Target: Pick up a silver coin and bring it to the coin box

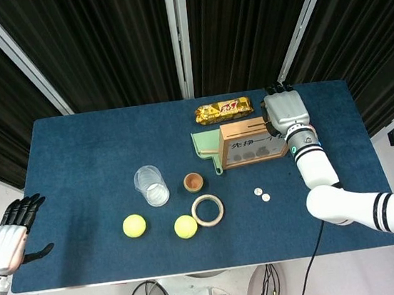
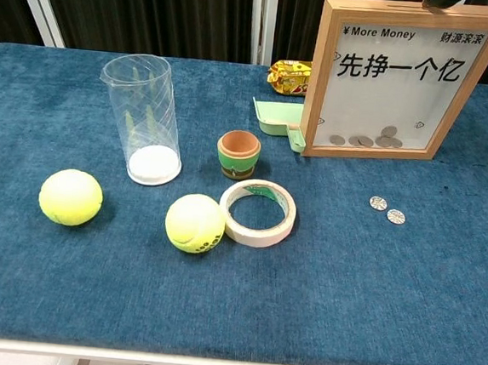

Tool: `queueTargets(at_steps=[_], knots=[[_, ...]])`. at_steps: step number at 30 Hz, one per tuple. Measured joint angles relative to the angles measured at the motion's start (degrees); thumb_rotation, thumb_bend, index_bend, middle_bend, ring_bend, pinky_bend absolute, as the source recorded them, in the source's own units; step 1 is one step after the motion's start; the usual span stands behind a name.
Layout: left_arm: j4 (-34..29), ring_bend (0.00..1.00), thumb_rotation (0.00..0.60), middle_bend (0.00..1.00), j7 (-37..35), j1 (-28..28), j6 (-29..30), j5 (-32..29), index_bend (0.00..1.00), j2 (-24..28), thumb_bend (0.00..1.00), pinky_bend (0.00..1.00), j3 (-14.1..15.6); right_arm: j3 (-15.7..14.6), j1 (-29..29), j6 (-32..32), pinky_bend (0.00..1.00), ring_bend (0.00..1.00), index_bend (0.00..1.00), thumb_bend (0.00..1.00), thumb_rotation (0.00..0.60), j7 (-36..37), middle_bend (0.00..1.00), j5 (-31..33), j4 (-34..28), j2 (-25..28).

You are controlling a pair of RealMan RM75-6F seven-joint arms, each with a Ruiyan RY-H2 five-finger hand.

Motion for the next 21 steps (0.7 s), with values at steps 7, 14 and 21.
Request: queueTargets(at_steps=[7,14,21], knots=[[0.01,0.00,0.600,0.02,-0.13,0.00,-0.20,-0.25,0.06,-0.01,0.15,0.00,-0.01,-0.57,0.46,0.09,0.00,0.00,0.69,0.43,0.600,0.03,0.11,0.39,0.38,-0.52],[0.23,0.00,0.600,0.02,-0.46,0.03,-0.12,-0.17,0.06,0.06,0.15,0.00,0.04,-0.63,0.50,-0.30,0.00,0.00,0.37,0.38,0.600,0.75,0.06,0.39,-0.14,0.01],[0.20,0.00,0.600,0.02,-0.45,-0.04,-0.20,-0.13,0.06,-0.02,0.15,0.00,0.04,-0.68,0.07,-0.43,0.00,0.00,0.22,0.38,0.600,1.94,0.04,-0.20,-0.61,0.85]])
